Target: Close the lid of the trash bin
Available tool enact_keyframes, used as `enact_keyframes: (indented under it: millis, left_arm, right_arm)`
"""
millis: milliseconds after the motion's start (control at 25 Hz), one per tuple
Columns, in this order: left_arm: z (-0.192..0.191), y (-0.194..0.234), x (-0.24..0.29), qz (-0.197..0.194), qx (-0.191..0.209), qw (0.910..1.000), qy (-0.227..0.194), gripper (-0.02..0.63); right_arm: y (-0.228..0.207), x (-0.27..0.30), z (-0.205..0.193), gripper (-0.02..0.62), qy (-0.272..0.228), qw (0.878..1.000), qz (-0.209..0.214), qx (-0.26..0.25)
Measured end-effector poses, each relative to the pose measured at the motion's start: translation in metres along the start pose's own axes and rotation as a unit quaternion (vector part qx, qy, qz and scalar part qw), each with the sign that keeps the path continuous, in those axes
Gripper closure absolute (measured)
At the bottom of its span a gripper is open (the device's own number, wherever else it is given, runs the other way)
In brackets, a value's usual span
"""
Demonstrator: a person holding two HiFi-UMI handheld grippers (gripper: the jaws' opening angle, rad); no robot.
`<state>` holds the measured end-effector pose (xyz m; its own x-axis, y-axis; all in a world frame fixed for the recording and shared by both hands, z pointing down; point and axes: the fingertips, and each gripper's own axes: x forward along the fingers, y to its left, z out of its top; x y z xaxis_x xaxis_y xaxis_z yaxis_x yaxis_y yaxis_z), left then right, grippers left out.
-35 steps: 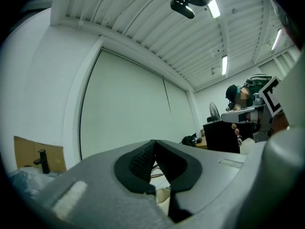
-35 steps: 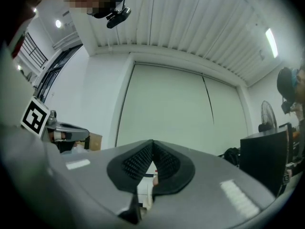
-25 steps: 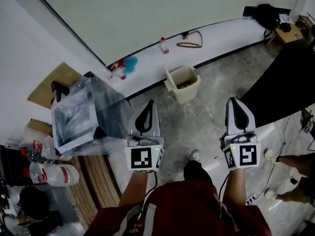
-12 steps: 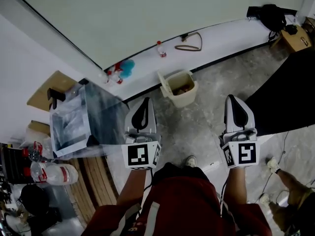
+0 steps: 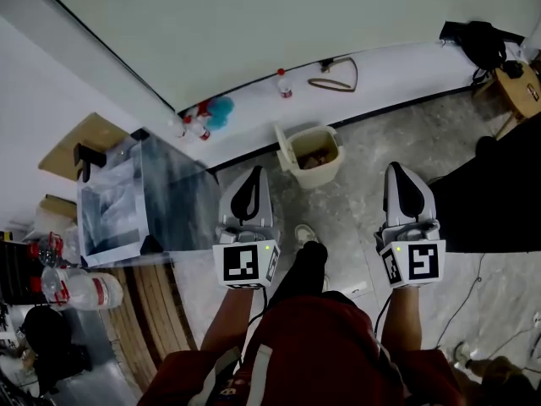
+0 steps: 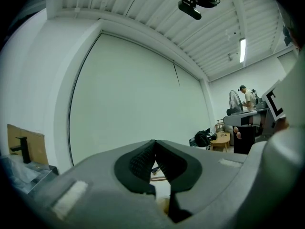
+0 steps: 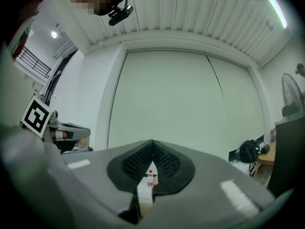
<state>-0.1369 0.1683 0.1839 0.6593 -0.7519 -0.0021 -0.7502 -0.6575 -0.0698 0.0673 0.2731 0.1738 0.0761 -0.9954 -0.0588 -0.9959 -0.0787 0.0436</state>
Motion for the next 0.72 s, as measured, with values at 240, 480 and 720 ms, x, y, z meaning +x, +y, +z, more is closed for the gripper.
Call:
enact_keyframes:
  millis: [240, 480, 720]
  left_arm:
    - [-0.011, 0.040, 0.048, 0.023, -0.014, 0.9996, -0.006, 0.601]
    - [-0.016, 0.095, 0.099, 0.047, -0.025, 0.9986, -0.006, 0.600]
    - [-0.021, 0.150, 0.139, 0.075, -0.032, 0.9966, -0.011, 0.600]
  right_arm:
    - [0.001, 0.074, 0.001, 0.595, 0.009, 0.999, 0.026, -0.022]
    - [0.012, 0.161, 0.008, 0.595, 0.010, 0.998, 0.055, -0.041]
    - [0.028, 0.242, 0.011, 0.595, -0.001, 0.995, 0.083, -0.047]
